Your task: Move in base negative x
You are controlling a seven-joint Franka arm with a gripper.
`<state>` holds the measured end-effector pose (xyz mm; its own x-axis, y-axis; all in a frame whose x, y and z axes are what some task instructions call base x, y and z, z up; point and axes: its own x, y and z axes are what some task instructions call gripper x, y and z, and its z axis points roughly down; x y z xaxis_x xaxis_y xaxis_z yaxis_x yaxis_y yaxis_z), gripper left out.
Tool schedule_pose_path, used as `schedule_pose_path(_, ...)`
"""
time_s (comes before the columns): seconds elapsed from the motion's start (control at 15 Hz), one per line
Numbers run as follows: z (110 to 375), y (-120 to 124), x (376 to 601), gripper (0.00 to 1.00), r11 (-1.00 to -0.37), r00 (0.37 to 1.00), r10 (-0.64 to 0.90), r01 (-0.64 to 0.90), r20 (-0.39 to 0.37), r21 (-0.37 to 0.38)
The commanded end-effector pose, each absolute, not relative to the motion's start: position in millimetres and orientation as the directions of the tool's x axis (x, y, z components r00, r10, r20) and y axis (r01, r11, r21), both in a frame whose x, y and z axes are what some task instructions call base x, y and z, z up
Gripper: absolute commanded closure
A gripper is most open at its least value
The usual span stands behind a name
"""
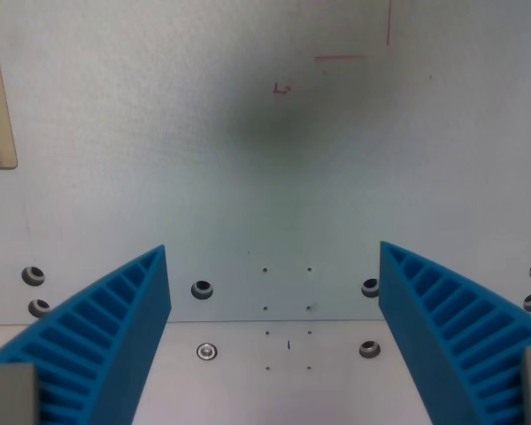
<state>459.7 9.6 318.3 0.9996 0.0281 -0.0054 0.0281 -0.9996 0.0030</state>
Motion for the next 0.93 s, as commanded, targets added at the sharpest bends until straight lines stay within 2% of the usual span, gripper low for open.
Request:
schedule_pose_path(0.07,320,10,455,0.00,-1.000,1.000,0.028,0.028,-0.002,0.003)
schedule_pose_path(0.93,315,12,390,0.00,-1.000,1.000,0.028,0.028,-0.002,0.003)
